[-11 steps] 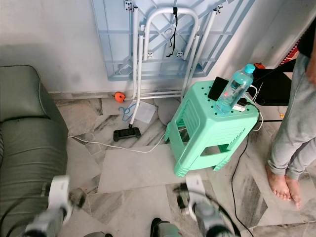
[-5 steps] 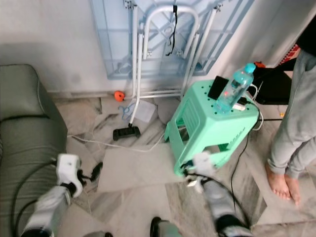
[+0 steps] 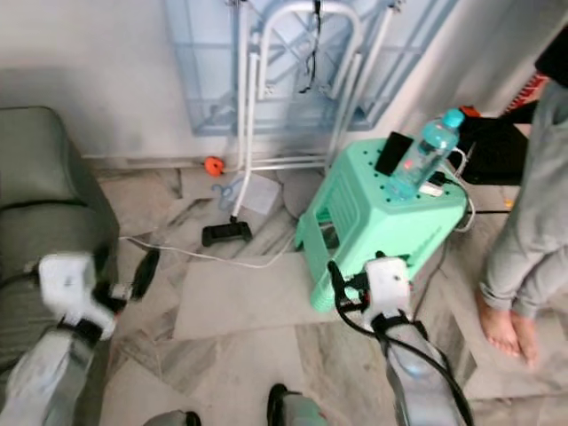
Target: Move the pillow to the sofa
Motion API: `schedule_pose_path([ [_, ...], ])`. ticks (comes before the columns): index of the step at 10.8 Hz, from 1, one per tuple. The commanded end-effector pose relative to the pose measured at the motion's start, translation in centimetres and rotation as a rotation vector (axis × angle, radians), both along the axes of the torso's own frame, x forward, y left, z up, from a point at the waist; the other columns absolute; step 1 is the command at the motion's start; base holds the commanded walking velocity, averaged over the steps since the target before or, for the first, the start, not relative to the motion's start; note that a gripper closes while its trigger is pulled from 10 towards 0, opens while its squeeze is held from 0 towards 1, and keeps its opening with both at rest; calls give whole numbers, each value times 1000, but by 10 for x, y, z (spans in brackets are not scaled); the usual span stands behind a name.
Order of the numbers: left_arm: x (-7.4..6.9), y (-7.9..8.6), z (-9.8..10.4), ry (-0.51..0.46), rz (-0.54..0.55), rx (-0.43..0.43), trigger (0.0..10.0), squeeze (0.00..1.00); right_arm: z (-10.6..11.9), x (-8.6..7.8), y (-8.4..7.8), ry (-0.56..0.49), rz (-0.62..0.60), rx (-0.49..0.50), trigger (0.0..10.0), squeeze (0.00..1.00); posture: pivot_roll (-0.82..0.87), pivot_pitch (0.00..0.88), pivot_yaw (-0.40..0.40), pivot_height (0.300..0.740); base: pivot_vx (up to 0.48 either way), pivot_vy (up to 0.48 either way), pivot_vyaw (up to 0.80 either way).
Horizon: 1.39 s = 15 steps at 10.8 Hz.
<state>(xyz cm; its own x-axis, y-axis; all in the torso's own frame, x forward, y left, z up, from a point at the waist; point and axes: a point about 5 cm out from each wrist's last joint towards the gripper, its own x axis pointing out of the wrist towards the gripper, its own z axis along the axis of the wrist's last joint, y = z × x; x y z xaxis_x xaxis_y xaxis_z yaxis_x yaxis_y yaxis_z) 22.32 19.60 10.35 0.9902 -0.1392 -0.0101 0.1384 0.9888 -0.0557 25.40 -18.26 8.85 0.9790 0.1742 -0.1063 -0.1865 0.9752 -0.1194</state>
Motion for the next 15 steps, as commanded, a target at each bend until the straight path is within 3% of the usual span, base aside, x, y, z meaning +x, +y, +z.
schedule_pose_path([
  [1,-8,4,0,23,22,29,10000,0,7,-4,-2,6,-13,-2,10000,0,6,211,-95,740,0,0,0],
  [2,-17,14,-4,54,81,15,10000,0,17,-7,-3,-29,-66,-68,10000,0,10,211,-94,740,0,0,0],
  [3,-17,16,-4,77,115,2,10000,0,20,-8,-3,-19,-100,4,10000,0,11,209,-95,740,0,0,0],
  [4,-11,15,-1,72,121,12,10000,0,22,-6,-7,-8,-130,64,10000,0,9,211,-94,740,0,0,0],
  [6,5,2,18,-12,93,0,10000,0,36,-2,-16,-58,-193,35,10000,0,-16,216,-88,740,0,0,0],
  [8,8,4,17,-8,129,-12,10000,0,32,-7,-11,3,-153,65,10000,0,-21,223,-86,740,0,0,0],
  [9,9,8,19,-17,180,26,10000,0,28,-10,-7,34,-149,119,10000,0,-20,231,-84,740,0,0,0],
  [10,11,15,23,-50,258,100,10000,0,27,-9,-6,41,-164,87,10000,0,-20,236,-81,740,0,0,0],
  [11,11,17,29,-101,246,80,10000,0,32,-5,-5,-5,-179,9,10000,0,-22,237,-79,740,0,0,0],
  [12,13,19,32,-142,249,81,10000,0,40,2,0,-55,-166,81,10000,0,-21,237,-77,740,0,0,0],
  [13,17,18,34,-158,273,80,10000,0,50,9,4,-137,-182,11,10000,0,-19,237,-72,740,0,0,0],
  [15,29,6,45,-219,250,68,10000,0,59,24,14,-193,-204,11,10000,0,-11,232,-71,740,0,0,0],
])
